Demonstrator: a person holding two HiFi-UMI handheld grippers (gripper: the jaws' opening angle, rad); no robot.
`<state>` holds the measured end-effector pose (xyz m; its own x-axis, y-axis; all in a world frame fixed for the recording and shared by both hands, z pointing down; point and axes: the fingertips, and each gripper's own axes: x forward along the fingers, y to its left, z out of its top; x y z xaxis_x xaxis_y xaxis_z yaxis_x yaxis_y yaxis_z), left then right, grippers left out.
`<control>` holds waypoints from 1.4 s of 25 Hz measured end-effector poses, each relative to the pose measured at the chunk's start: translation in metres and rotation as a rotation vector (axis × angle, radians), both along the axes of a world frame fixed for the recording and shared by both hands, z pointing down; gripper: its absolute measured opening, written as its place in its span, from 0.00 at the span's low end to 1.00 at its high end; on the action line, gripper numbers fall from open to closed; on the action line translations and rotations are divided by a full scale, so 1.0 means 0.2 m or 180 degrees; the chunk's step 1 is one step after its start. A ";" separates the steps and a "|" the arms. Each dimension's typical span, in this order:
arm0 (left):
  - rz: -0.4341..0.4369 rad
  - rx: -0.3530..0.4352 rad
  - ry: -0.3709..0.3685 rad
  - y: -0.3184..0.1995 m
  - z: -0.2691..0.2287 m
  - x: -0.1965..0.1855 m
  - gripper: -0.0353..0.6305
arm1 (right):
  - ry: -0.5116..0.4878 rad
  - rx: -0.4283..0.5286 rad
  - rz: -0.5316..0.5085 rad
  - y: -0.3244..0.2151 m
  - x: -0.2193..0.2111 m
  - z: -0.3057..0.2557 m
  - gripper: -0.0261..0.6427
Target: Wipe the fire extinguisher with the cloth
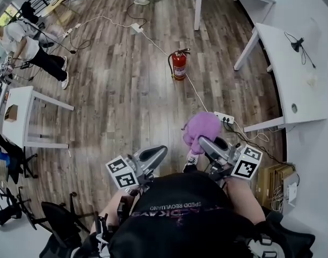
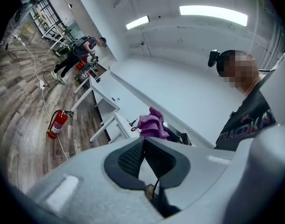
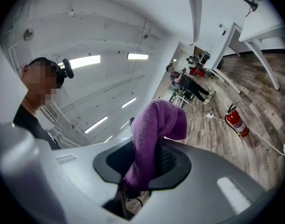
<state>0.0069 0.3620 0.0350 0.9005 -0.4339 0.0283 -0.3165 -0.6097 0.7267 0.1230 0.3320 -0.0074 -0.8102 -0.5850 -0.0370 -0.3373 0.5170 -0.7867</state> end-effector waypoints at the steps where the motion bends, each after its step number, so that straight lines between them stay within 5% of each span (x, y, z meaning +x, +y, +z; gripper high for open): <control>1: 0.0009 0.0003 -0.0012 -0.04 0.00 0.06 0.05 | -0.0005 0.0006 -0.0002 -0.04 0.05 0.00 0.18; 12: 0.0126 -0.0035 -0.0096 -0.33 0.02 0.30 0.05 | -0.0013 -0.0025 0.0203 -0.36 0.35 0.02 0.18; 28: 0.0416 0.0068 0.0126 -1.15 0.05 -0.22 0.05 | 0.0297 -0.0016 0.0740 -1.12 -0.07 0.03 0.18; 35: 0.0454 -0.0084 0.0200 -1.34 0.14 -0.32 0.05 | 0.0417 -0.0131 0.0758 -1.40 -0.20 0.11 0.18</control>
<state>-0.0562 0.0949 0.0638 0.9533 -0.3012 -0.0203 -0.1815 -0.6255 0.7588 0.0834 0.0516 0.0148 -0.6459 -0.7585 0.0869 -0.5460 0.3793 -0.7470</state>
